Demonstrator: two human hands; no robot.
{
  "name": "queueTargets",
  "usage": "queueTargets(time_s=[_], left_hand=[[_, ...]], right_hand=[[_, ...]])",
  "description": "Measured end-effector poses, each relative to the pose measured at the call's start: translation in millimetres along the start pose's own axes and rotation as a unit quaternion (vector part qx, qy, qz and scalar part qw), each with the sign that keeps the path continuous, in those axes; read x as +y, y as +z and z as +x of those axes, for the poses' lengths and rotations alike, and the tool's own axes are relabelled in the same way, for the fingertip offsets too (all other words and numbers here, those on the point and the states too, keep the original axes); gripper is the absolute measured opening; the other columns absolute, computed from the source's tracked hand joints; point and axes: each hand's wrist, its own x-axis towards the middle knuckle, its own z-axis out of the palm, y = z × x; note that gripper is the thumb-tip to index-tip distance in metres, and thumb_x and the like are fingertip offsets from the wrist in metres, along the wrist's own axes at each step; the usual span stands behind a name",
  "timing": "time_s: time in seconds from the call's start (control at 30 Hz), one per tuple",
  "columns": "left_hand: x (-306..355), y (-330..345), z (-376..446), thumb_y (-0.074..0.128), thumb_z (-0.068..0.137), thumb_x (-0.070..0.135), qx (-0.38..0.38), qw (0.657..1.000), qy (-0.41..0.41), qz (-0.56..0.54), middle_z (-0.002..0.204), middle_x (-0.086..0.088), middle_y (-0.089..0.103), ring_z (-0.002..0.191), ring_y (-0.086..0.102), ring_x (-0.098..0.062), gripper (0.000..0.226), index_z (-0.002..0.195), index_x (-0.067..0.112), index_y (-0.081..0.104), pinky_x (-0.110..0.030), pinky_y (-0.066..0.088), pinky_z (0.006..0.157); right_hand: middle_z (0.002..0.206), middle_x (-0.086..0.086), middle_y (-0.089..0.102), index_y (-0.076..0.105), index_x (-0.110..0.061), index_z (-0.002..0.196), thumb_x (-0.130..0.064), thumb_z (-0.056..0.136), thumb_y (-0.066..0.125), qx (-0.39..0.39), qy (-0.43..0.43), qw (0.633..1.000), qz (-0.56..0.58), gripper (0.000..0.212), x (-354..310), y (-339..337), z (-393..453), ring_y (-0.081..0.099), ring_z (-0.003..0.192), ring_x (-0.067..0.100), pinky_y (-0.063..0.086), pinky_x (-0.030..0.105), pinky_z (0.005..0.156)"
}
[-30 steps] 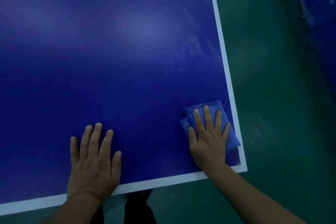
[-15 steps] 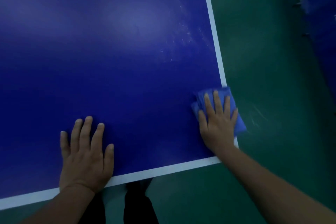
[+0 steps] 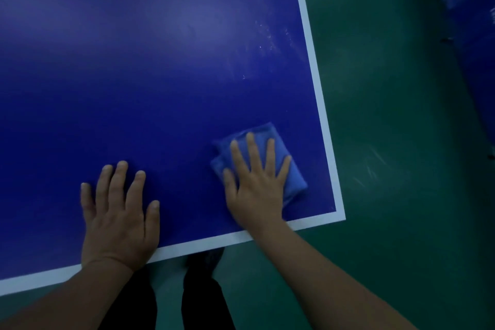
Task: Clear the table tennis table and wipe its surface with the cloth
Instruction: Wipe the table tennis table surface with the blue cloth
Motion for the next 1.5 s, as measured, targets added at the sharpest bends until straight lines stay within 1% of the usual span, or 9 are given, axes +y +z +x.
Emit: queueTargets(time_s=[0.27,0.5,0.67,0.77,0.87,1.07,1.2,1.37,1.5], left_hand=[[0.3,-0.1,-0.9,0.027,0.094,0.046,0.003,1.000,0.003,-0.008,0.158,-0.021,0.025,0.151,0.011,-0.034,0.067,0.142,0.002,0.044,-0.055,-0.002,0.121],[0.1,-2.1,-2.2,0.026,0.095,0.047,0.013,0.999,0.008,-0.032,0.157,-0.020,0.026,0.151,0.011,-0.033,0.067,0.142,0.003,0.044,-0.051,-0.005,0.121],[-2.2,-5.0,-4.0,0.027,0.095,0.046,0.026,0.998,0.014,-0.050,0.158,-0.019,0.027,0.151,0.011,-0.031,0.064,0.143,0.006,0.044,-0.050,-0.005,0.122],[-4.5,-6.4,-3.7,0.027,0.095,0.047,0.036,0.997,0.020,-0.071,0.157,-0.018,0.029,0.150,0.013,-0.030,0.064,0.142,0.007,0.046,-0.051,-0.003,0.122],[-6.0,-7.3,-2.6,0.026,0.095,0.047,0.042,0.993,0.021,-0.109,0.157,-0.016,0.031,0.150,0.014,-0.029,0.065,0.141,0.008,0.049,-0.049,-0.003,0.122],[-24.5,-24.2,-13.0,0.034,0.095,0.041,0.095,0.970,0.022,-0.222,0.153,-0.017,0.034,0.145,0.023,-0.032,0.059,0.138,0.003,0.050,-0.049,0.003,0.122],[-70.8,-33.1,-33.1,0.034,0.093,0.041,0.123,0.980,-0.035,-0.150,0.150,-0.018,0.036,0.144,0.024,-0.035,0.060,0.135,0.002,0.051,-0.035,-0.008,0.120],[-116.6,-17.8,-42.0,0.035,0.092,0.042,0.097,0.989,-0.087,-0.071,0.152,-0.020,0.032,0.144,0.023,-0.039,0.059,0.136,0.003,0.047,-0.067,0.012,0.115],[-125.1,-1.2,-41.4,0.033,0.092,0.047,0.082,0.990,-0.092,-0.065,0.154,-0.018,0.026,0.146,0.018,-0.037,0.062,0.138,0.007,0.043,-0.069,0.017,0.113]], right_hand=[[0.166,-0.005,0.012,0.021,-0.035,0.156,-0.060,0.099,0.019,-0.010,0.103,0.994,-0.036,0.062,132.4,-9.3,-46.9,0.006,0.153,0.031,0.015,0.064,0.118],[0.163,0.000,0.025,0.033,-0.030,0.154,-0.055,0.100,0.022,0.047,0.227,0.972,0.047,0.060,121.1,-12.8,-45.2,0.038,0.134,0.031,0.037,0.049,0.105],[0.106,0.012,0.067,0.062,-0.023,0.123,-0.025,0.104,0.034,0.006,0.302,0.942,0.149,0.034,194.5,-53.1,-36.2,0.057,0.073,0.018,0.039,0.028,0.063],[0.106,0.017,0.066,0.063,-0.016,0.117,-0.024,0.102,0.035,0.106,0.333,0.932,0.100,0.033,222.1,-75.1,-30.5,0.059,0.083,0.028,0.038,0.032,0.071],[0.109,0.010,0.064,0.063,-0.016,0.118,-0.030,0.101,0.038,0.193,0.233,0.948,0.100,0.034,190.5,-82.2,-17.6,0.058,0.101,0.029,0.044,0.035,0.084],[0.126,0.009,0.058,0.063,-0.018,0.128,-0.046,0.097,0.042,0.057,-0.041,0.997,0.021,0.047,70.7,-18.6,-58.1,0.051,0.108,0.025,0.045,0.039,0.089],[0.116,0.013,0.058,0.065,-0.013,0.123,-0.043,0.095,0.045,0.102,-0.022,0.994,0.018,0.045,94.8,-17.7,-32.7,0.053,0.100,0.030,0.044,0.042,0.086],[0.148,0.017,0.044,0.053,-0.012,0.140,-0.035,0.102,0.039,0.122,0.179,0.975,0.044,0.046,73.6,-24.7,51.6,0.038,0.136,0.038,0.027,0.048,0.112],[0.148,0.017,0.048,0.055,-0.014,0.140,-0.036,0.100,0.037,0.100,-0.053,0.993,-0.012,0.049,4.9,3.0,43.0,0.045,0.135,0.041,0.034,0.052,0.109]])
